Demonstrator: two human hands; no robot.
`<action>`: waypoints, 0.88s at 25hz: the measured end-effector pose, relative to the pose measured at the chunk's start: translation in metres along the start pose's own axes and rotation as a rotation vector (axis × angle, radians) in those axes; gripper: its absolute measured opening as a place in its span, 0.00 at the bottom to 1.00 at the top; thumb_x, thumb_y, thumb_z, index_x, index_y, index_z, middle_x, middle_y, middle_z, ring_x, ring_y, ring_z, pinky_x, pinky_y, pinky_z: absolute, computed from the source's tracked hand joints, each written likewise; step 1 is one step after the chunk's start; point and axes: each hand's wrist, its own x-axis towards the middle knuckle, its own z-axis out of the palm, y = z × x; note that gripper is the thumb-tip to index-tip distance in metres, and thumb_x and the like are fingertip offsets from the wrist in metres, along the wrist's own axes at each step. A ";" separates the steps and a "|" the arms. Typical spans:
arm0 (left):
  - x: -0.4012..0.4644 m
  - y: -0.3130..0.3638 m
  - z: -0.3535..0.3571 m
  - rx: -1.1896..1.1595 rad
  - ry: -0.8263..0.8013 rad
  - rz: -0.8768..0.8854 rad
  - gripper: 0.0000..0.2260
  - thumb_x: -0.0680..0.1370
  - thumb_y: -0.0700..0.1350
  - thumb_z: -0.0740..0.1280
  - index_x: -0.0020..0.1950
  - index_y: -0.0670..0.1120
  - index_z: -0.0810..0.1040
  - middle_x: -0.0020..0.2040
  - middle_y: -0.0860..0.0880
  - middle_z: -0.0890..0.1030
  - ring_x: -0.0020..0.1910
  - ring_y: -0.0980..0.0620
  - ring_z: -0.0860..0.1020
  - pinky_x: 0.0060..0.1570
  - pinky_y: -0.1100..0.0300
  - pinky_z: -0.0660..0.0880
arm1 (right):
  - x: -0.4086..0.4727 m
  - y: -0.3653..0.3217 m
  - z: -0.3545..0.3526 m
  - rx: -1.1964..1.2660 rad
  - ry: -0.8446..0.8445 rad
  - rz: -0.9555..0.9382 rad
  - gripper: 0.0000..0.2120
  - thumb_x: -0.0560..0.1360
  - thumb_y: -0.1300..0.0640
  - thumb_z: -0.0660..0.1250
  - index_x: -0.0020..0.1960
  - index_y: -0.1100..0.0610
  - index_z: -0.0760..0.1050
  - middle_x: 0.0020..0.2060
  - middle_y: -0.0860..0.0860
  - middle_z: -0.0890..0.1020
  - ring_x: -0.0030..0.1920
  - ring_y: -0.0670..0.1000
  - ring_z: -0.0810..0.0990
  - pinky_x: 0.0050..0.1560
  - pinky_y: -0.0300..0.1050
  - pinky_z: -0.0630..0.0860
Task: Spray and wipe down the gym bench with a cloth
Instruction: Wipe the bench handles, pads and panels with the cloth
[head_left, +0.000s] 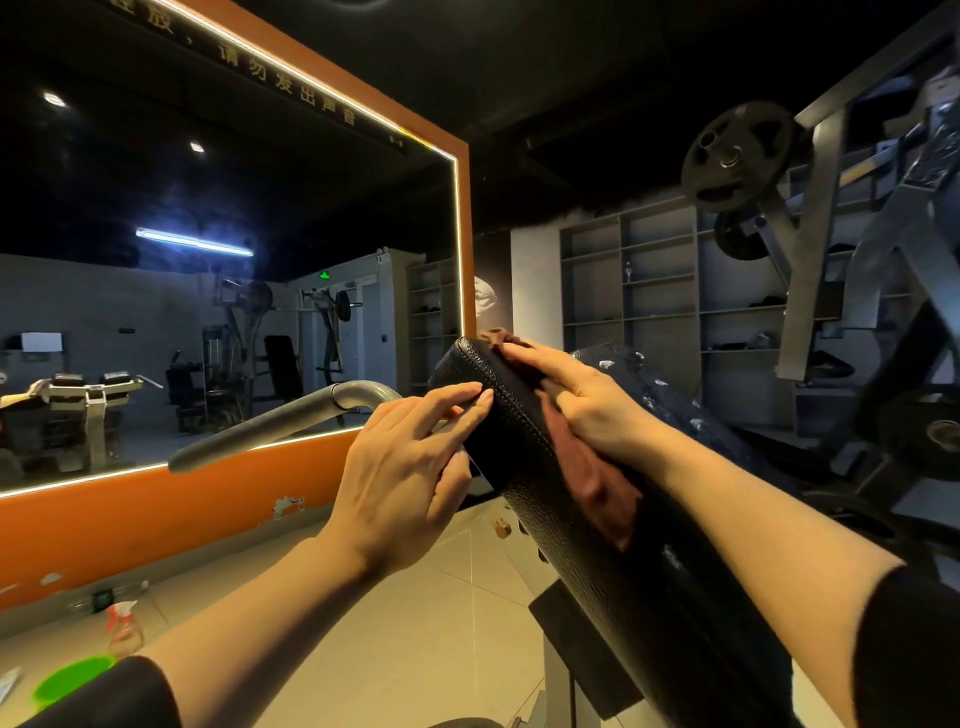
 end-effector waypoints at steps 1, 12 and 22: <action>0.000 0.000 0.000 0.007 -0.012 0.002 0.21 0.79 0.49 0.52 0.67 0.47 0.76 0.64 0.47 0.78 0.56 0.50 0.77 0.57 0.56 0.69 | 0.002 0.009 -0.004 -0.028 0.034 0.079 0.25 0.81 0.68 0.53 0.73 0.49 0.66 0.74 0.48 0.65 0.74 0.49 0.61 0.75 0.46 0.59; 0.003 0.008 -0.012 0.155 -0.116 0.031 0.22 0.80 0.52 0.51 0.67 0.46 0.76 0.65 0.45 0.77 0.67 0.47 0.70 0.72 0.50 0.55 | -0.026 -0.011 0.000 -0.063 0.022 0.052 0.23 0.83 0.64 0.52 0.76 0.50 0.60 0.76 0.48 0.61 0.75 0.47 0.58 0.74 0.42 0.53; -0.003 0.087 -0.022 0.231 -0.214 0.107 0.39 0.65 0.62 0.76 0.68 0.41 0.74 0.67 0.41 0.75 0.67 0.41 0.73 0.70 0.42 0.57 | -0.060 -0.035 0.008 0.005 0.105 0.083 0.22 0.83 0.64 0.54 0.75 0.52 0.63 0.75 0.49 0.63 0.74 0.47 0.59 0.72 0.40 0.55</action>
